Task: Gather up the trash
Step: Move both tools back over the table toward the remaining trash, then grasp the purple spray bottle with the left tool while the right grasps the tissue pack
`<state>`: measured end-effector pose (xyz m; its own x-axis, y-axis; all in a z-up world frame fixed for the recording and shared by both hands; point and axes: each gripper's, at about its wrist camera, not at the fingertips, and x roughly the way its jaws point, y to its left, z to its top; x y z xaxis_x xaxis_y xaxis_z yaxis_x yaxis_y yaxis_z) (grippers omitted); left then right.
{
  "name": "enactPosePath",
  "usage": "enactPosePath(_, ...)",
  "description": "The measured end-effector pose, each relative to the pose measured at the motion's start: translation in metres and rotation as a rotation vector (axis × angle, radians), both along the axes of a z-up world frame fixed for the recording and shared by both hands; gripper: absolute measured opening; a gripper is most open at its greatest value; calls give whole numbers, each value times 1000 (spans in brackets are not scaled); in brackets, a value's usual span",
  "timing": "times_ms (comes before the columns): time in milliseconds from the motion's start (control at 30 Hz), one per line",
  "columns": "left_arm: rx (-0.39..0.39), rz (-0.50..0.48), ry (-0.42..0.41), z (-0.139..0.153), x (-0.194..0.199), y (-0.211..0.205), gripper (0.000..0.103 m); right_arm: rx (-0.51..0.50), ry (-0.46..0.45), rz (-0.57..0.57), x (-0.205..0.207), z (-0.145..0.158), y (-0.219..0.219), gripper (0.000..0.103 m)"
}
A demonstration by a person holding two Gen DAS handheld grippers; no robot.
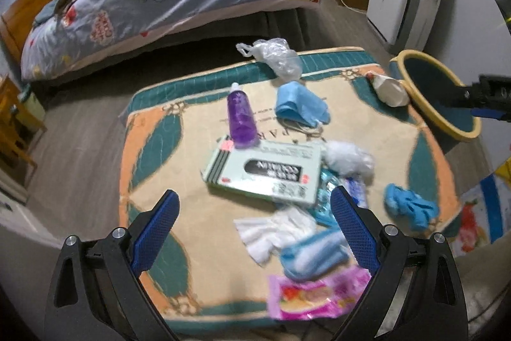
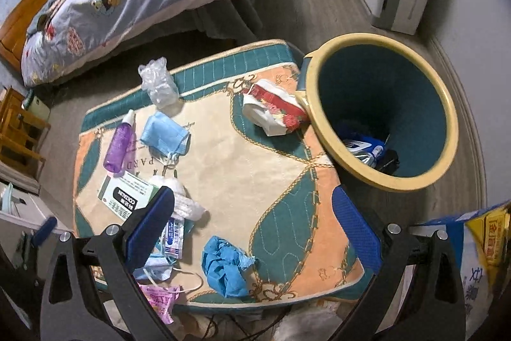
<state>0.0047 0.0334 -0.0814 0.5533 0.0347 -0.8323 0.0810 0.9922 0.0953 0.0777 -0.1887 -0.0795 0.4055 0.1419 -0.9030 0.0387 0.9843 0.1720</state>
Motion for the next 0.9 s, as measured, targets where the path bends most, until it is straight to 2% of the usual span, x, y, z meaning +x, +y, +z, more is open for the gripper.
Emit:
enactPosePath(133, 31, 7, -42, 8, 28, 14, 95, -16, 6, 54, 14, -8, 12, 97)
enactPosePath(267, 6, 25, -62, 12, 56, 28, 95, -74, -58, 135, 35, -2, 16, 97)
enactPosePath(367, -7, 28, -55, 5, 76, 32, 95, -55, -82, 132, 53, 1, 6, 97)
enactPosePath(500, 0, 44, -31, -11, 98, 33, 95, -17, -56, 68, 76, -5, -11, 97)
enactPosePath(633, -35, 60, -21, -21, 120, 34, 95, -46, -50, 64, 93, -14, -16, 97)
enactPosePath(900, -45, 51, 24, -45, 141, 30, 95, -129, 4, 173, 112, -46, 11, 96)
